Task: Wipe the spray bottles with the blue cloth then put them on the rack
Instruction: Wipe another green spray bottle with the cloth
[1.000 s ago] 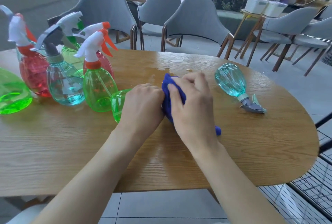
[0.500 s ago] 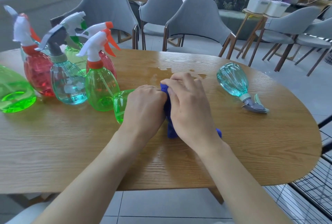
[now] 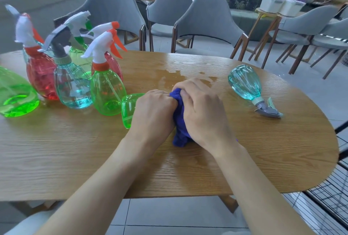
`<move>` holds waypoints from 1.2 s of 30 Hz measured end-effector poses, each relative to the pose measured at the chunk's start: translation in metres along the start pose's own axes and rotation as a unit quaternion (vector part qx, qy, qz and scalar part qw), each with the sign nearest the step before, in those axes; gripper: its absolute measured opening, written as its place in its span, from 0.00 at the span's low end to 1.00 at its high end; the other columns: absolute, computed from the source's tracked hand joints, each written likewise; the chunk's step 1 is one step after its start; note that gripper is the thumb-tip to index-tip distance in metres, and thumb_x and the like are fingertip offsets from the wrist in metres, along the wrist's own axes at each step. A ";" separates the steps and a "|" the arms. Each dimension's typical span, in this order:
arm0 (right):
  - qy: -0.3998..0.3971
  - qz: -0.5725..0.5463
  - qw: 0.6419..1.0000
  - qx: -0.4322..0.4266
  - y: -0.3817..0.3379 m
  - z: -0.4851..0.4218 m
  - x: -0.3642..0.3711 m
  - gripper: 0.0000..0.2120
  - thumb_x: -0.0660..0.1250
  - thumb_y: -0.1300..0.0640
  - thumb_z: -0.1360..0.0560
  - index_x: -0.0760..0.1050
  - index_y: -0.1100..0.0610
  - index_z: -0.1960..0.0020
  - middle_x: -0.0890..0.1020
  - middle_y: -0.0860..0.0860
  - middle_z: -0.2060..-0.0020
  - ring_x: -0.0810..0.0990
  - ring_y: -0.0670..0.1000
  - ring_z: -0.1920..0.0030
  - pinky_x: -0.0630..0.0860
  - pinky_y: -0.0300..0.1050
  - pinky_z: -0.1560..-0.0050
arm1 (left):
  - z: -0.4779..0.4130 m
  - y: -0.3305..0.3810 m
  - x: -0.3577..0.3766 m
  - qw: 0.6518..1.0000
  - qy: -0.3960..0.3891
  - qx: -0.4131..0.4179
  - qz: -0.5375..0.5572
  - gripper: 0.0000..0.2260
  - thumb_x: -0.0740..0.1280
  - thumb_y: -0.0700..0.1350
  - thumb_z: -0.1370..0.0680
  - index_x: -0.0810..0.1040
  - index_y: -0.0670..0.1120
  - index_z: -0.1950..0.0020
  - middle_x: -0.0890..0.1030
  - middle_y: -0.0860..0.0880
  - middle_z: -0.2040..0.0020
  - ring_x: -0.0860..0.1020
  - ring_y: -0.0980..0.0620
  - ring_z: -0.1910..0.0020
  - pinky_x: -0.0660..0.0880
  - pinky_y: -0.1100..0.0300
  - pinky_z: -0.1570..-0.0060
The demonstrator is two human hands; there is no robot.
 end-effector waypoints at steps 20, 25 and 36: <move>0.152 -0.044 0.984 -0.077 -0.013 0.008 -0.017 0.12 0.69 0.65 0.18 0.84 0.62 0.36 0.78 0.55 0.45 0.80 0.53 0.49 0.79 0.43 0.44 | -0.005 -0.037 -0.019 0.971 0.029 -0.182 0.155 0.15 0.63 0.47 0.28 0.86 0.52 0.48 0.87 0.47 0.58 0.82 0.36 0.58 0.80 0.44 0.58; 0.171 -0.008 0.984 -0.047 -0.002 0.010 -0.022 0.11 0.68 0.65 0.18 0.84 0.61 0.38 0.78 0.54 0.46 0.79 0.50 0.50 0.77 0.35 0.45 | -0.005 -0.036 -0.022 0.956 0.030 -0.209 0.204 0.20 0.72 0.51 0.27 0.85 0.56 0.35 0.88 0.54 0.45 0.86 0.44 0.48 0.81 0.47 0.48; 0.155 -0.290 0.934 0.139 0.048 0.004 -0.025 0.10 0.68 0.61 0.17 0.85 0.50 0.41 0.86 0.45 0.47 0.84 0.44 0.44 0.78 0.40 0.41 | 0.002 -0.068 0.005 0.738 0.080 -0.349 0.571 0.09 0.79 0.50 0.23 0.86 0.56 0.44 0.87 0.48 0.39 0.83 0.57 0.36 0.76 0.56 0.30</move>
Point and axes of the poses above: each hand's wrist, its own z-axis away from the middle knuckle, its own x-axis out of the palm, y = z × x, the point moved 9 cm from there along -z, towards the middle knuckle
